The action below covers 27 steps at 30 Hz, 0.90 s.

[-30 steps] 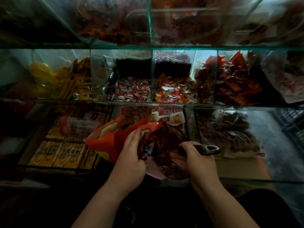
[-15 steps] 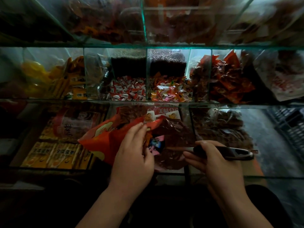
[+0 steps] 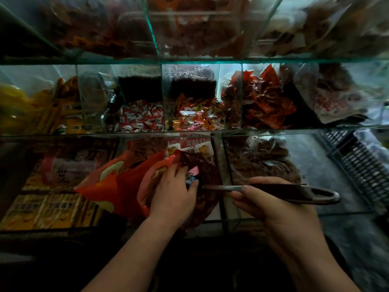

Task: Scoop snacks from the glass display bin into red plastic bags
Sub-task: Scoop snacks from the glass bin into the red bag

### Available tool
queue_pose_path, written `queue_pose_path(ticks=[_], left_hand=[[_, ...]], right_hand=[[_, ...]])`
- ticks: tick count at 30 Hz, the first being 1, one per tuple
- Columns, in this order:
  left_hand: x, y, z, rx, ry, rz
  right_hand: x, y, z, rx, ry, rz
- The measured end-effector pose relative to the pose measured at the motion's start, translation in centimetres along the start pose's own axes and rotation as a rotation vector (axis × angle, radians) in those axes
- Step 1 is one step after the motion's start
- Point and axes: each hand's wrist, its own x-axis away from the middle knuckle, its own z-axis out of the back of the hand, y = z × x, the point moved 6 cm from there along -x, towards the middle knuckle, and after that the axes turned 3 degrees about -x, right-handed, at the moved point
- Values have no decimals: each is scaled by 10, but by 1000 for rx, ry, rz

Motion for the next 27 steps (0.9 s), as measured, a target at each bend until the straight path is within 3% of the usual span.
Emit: queue_pose_path(ticks=[7,13,19,24,27], left_hand=[[12,10,18,74,239,-156],[-2,29,41,153,298,-277],[-16,49,62,206,407,-408],[-58,71,77,189,416,-447],[-96,78,80,145,315,-384]], right_hand=[[13,-17,-4,-22,-24,-17],[21,-37,-25,-109,-55,-33],[16,-50,-35,-164,-130,-210],[-2,-73,-38,-188,-99,136],[-30,-69,-43,-249,-68,115]])
